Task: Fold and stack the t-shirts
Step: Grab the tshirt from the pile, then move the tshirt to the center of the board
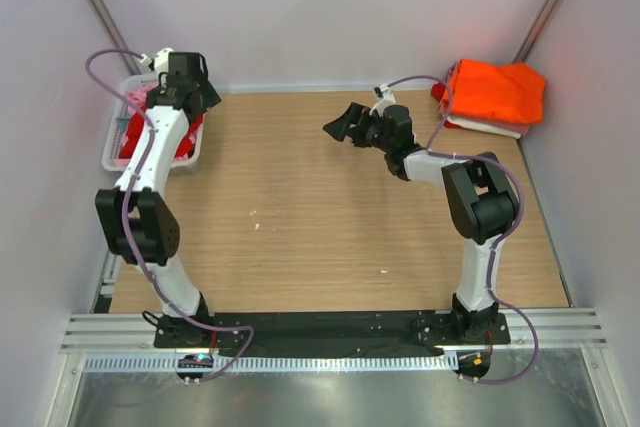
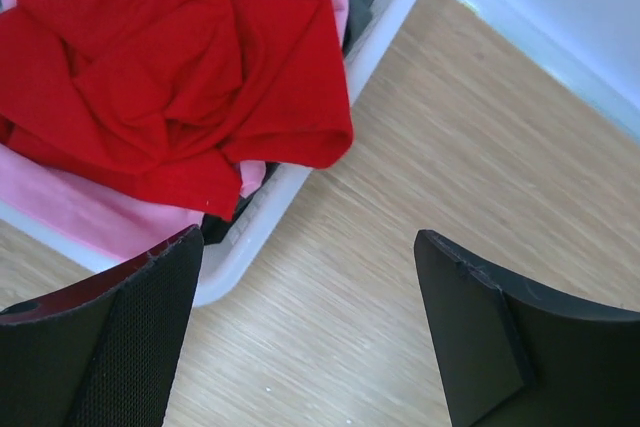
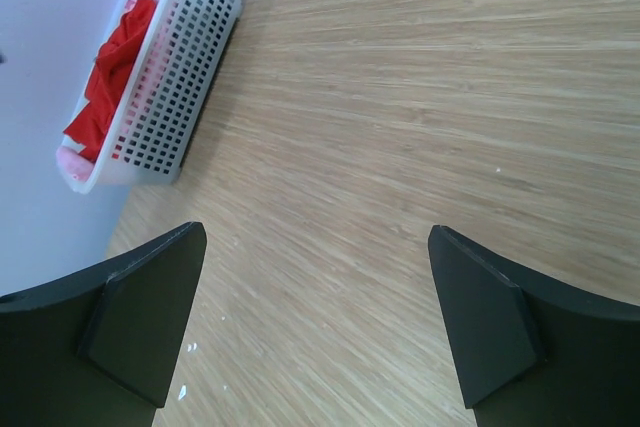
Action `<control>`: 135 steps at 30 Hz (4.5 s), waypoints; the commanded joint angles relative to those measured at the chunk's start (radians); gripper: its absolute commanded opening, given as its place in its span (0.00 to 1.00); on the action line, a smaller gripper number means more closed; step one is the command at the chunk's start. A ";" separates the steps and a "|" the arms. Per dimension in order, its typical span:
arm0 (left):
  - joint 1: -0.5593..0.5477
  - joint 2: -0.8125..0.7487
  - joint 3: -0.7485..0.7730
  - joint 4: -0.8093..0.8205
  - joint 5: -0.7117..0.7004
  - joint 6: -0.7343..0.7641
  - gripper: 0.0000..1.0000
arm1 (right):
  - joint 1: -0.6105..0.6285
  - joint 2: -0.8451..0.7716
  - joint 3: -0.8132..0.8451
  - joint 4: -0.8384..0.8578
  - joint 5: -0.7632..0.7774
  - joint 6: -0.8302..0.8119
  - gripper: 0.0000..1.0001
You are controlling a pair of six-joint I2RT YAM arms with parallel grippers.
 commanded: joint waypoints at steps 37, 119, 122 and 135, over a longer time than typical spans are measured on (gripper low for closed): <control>0.098 0.468 0.444 -0.201 0.091 0.159 0.00 | -0.005 0.022 0.086 -0.002 -0.104 0.030 1.00; -0.261 -0.730 -0.691 -0.179 0.143 0.155 0.84 | 0.534 -0.008 0.452 -1.169 0.611 -0.028 0.02; -0.261 -0.731 -0.690 -0.176 0.143 0.155 0.83 | 0.462 -0.137 0.455 -1.240 0.674 -0.048 0.02; -0.270 -0.660 -0.671 -0.199 0.263 0.046 0.78 | 0.106 -0.725 -0.098 -1.298 0.523 -0.033 0.02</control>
